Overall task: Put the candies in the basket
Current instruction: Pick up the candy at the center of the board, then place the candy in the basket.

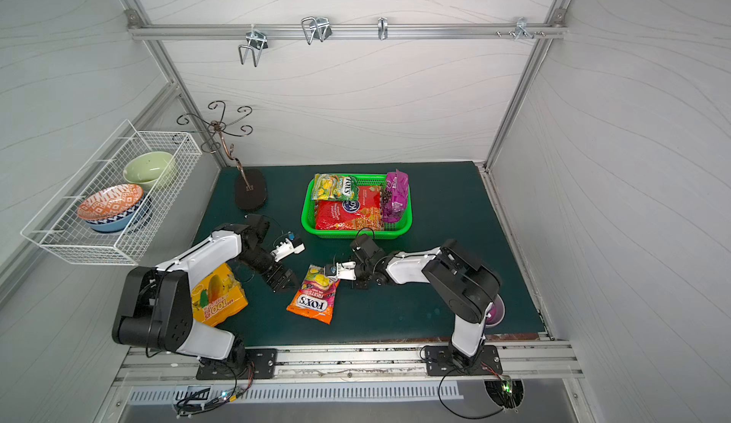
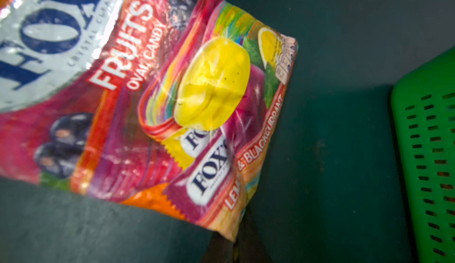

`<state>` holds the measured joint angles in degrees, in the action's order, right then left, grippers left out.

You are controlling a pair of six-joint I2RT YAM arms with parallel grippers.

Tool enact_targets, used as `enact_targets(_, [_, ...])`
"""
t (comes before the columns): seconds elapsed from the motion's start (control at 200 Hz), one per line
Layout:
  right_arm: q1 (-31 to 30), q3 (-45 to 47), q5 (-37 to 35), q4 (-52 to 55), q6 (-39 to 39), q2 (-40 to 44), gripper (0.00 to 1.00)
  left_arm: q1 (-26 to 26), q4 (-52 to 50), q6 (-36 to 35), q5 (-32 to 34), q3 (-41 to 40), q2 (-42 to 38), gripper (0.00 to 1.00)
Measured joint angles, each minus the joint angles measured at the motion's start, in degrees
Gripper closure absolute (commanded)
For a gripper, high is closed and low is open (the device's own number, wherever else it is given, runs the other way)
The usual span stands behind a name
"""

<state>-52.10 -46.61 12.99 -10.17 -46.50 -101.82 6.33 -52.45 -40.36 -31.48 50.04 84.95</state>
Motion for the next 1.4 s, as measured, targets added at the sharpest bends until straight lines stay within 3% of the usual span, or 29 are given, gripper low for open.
enact_targets(0.21, [-1.81,0.48,-2.49,2.27,-0.37,2.56,0.95,0.0,-0.04,0.07,0.48,0.0,0.0,0.01])
enact_targets(0.42, [-2.47,-0.2,-3.93,7.93,0.31,13.4,0.97,0.0,-1.7,0.17,0.44,1.25,-0.31,0.01])
enact_targets(0.635, [0.2,-16.02,-2.12,19.67,5.09,18.56,1.0,0.0,-1.7,1.66,0.42,4.37,-3.28,0.01])
enact_targets(0.89, [3.37,-31.95,-5.51,25.05,12.87,16.52,1.0,-0.59,0.35,3.61,0.59,4.5,-4.2,0.01])
enact_targets(1.121, [9.01,-39.93,-13.97,24.72,28.06,6.49,1.0,-2.97,2.08,4.96,0.59,3.3,-4.24,0.01])
enact_targets(1.401, [10.82,-44.63,-29.27,32.65,62.95,-2.32,1.0,-4.85,3.04,6.19,-0.44,2.86,-4.26,0.01])
